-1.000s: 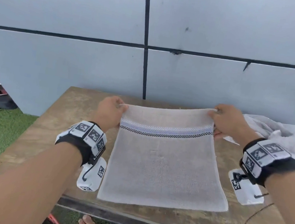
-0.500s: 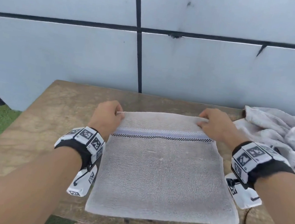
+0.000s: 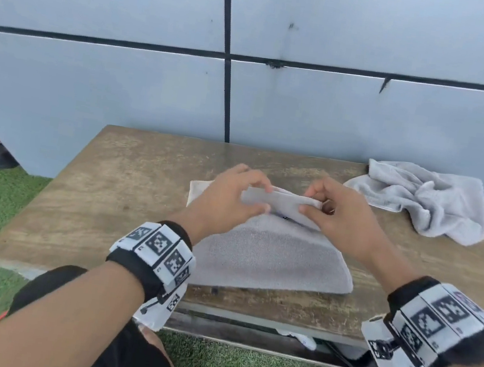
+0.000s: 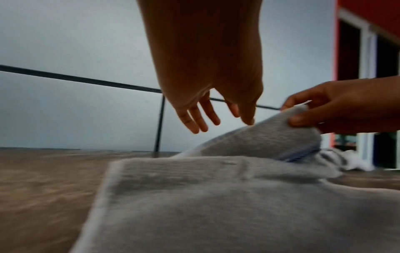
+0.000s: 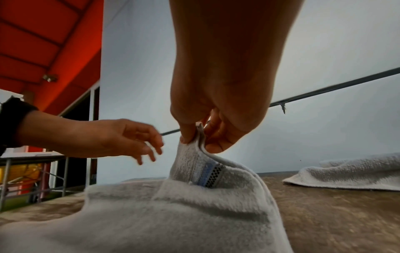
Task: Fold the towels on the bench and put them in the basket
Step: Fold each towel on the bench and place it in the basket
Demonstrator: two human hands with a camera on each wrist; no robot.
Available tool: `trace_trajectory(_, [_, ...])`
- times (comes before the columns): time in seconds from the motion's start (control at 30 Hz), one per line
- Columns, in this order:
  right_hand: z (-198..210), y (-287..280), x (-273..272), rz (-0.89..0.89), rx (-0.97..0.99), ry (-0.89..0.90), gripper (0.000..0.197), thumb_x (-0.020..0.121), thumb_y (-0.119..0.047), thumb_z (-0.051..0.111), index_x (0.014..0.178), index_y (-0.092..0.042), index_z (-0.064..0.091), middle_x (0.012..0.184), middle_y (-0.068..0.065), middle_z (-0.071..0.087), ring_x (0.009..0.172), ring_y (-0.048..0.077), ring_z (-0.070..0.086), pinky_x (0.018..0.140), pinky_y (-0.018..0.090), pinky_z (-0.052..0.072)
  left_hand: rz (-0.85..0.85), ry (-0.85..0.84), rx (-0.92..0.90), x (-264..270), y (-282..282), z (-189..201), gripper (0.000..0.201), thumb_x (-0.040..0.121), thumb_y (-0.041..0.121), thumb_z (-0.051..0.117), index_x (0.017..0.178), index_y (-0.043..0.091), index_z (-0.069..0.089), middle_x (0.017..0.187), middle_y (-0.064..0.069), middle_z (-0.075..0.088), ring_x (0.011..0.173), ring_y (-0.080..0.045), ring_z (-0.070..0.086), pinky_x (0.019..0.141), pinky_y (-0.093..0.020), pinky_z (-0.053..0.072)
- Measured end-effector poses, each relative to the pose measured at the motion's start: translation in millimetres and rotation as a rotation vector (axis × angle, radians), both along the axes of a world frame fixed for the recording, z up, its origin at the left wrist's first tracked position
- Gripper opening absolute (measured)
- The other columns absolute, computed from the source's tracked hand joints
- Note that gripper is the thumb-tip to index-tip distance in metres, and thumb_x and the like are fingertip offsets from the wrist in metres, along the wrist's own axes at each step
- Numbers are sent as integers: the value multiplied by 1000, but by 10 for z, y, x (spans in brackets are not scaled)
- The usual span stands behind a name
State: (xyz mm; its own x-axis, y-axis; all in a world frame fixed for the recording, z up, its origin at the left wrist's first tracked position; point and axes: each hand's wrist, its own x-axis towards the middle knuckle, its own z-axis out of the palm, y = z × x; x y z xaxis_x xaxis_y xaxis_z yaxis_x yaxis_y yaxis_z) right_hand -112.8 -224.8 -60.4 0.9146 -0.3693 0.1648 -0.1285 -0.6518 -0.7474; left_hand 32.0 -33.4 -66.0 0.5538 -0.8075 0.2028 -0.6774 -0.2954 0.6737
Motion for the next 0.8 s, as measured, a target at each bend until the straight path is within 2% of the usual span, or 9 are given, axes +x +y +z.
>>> trace_trajectory(0.07, [38,133,-144,24,50,-9,15,87,-18,76,92,-22,62,81,-3,65,54,7,49,53,20,43,-103,40,-82,-295,-81,-6,23,83,29,81,102,27,68,107,5,59,100,-10,57,86,-23,43])
trace_trajectory(0.13, [38,207,-252,51,103,-20,16,86,-14,76,94,-22,65,83,-4,68,62,13,58,61,28,49,-125,51,-164,-482,-134,-94,23,81,28,83,97,24,67,101,4,60,96,-13,57,83,-24,44])
trace_trajectory(0.23, [13,268,-390,94,208,-38,22,88,-5,72,105,-19,70,93,-4,75,81,13,70,77,28,55,-73,59,-257,-640,-125,-222,24,81,26,82,93,21,62,95,7,63,91,-17,56,78,-25,42])
trace_trajectory(0.3, [-14,309,-482,114,265,-50,25,91,-2,69,112,-14,71,99,-1,76,92,14,71,87,22,54,-51,61,-290,-701,-95,-301,24,83,23,81,94,20,59,92,8,63,89,-18,57,78,-29,44])
trace_trajectory(0.37, [-46,341,-539,110,322,-68,26,93,1,65,115,-12,70,100,1,77,92,10,71,84,17,51,-35,77,-300,-736,-82,-346,26,84,23,80,98,21,59,92,9,65,89,-17,60,80,-30,47])
trace_trajectory(0.47, [-95,318,-546,61,395,-89,23,95,-2,64,112,-13,72,93,6,77,69,13,61,66,18,47,-36,90,-307,-739,-135,-347,27,84,24,80,104,21,63,98,6,69,93,-17,63,86,-29,49])
trace_trajectory(0.6, [-130,235,-538,-47,494,-82,10,91,-10,72,100,-12,76,81,16,73,57,13,47,54,21,40,-48,101,-367,-752,-237,-312,14,87,21,78,94,13,70,92,8,70,90,-13,66,89,-29,51])
trace_trajectory(0.7, [-153,219,-510,-93,571,-74,7,88,-12,76,94,-12,78,80,14,71,63,16,52,60,25,46,-52,117,-377,-733,-273,-336,6,90,17,74,94,12,73,91,8,72,89,-12,68,90,-38,53])
trace_trajectory(0.8, [-167,190,-467,-103,637,-58,7,88,-13,75,94,-10,79,95,25,73,78,26,62,79,38,56,-33,152,-401,-680,-294,-355,6,90,14,73,95,16,76,93,6,73,92,-17,69,89,-44,54])
